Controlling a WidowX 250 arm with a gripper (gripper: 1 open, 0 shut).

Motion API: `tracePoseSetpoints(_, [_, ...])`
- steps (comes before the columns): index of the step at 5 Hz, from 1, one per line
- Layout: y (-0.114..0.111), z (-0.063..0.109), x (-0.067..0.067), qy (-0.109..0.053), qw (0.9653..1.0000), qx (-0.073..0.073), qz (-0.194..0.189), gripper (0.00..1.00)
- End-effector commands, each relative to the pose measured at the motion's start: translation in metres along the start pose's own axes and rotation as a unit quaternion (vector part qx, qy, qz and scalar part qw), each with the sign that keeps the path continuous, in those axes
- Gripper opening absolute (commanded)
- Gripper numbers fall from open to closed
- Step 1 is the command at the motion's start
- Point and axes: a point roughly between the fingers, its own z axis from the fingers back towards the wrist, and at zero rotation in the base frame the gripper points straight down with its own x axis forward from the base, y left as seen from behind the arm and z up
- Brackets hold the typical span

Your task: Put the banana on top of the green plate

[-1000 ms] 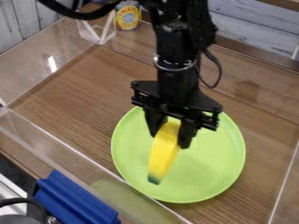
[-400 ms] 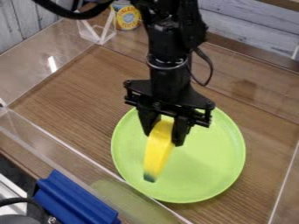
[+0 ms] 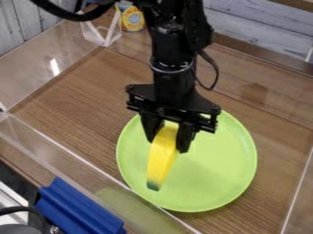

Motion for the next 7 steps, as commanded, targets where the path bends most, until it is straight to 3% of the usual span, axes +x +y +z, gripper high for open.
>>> tracePoseSetpoints(1, [-0.006, 0.013, 0.007, -0.023, 0.9997, -0.007, -0.008, 0.00])
tracePoseSetpoints(2, [-0.010, 0.016, 0.008, -0.024, 0.9996, -0.009, -0.012, 0.00])
tracePoseSetpoints(3, [-0.015, 0.018, 0.008, -0.025, 0.9995, -0.010, -0.018, 1.00])
tracePoseSetpoints(5, [-0.016, 0.027, 0.010, -0.018, 0.9994, -0.012, -0.028, 1.00])
tracePoseSetpoints(7, [-0.004, 0.057, 0.022, -0.014, 0.9981, -0.017, -0.057, 1.00])
